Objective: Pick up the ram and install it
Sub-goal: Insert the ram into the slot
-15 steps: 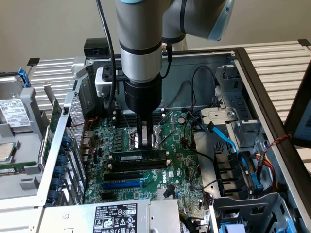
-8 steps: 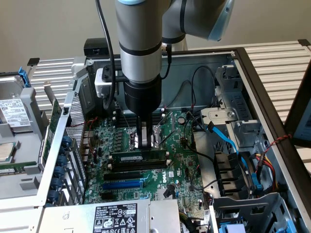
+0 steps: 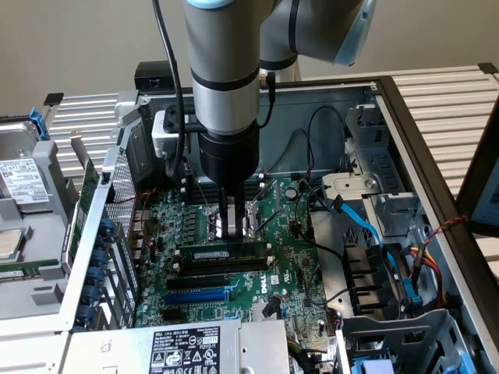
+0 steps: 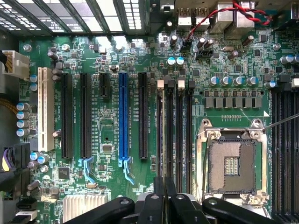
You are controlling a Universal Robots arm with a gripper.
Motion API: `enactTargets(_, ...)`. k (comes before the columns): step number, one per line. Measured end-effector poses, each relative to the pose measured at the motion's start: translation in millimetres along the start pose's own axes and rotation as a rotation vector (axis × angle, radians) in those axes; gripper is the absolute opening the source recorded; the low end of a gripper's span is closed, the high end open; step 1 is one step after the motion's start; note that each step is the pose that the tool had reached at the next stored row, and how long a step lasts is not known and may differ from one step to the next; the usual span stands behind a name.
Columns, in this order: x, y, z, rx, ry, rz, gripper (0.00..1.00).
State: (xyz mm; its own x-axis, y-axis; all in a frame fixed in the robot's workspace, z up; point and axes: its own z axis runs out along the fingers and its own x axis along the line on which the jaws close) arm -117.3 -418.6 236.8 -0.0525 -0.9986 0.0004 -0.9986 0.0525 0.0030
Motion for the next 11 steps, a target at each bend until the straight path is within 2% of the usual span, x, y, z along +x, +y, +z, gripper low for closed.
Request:
enactTargets(6,0.5,0.3,0.5,0.0025,0.0003,0.0,0.13)
enactTargets(11,0.7,1.7,2.1,0.0073,0.0011,0.001,0.13)
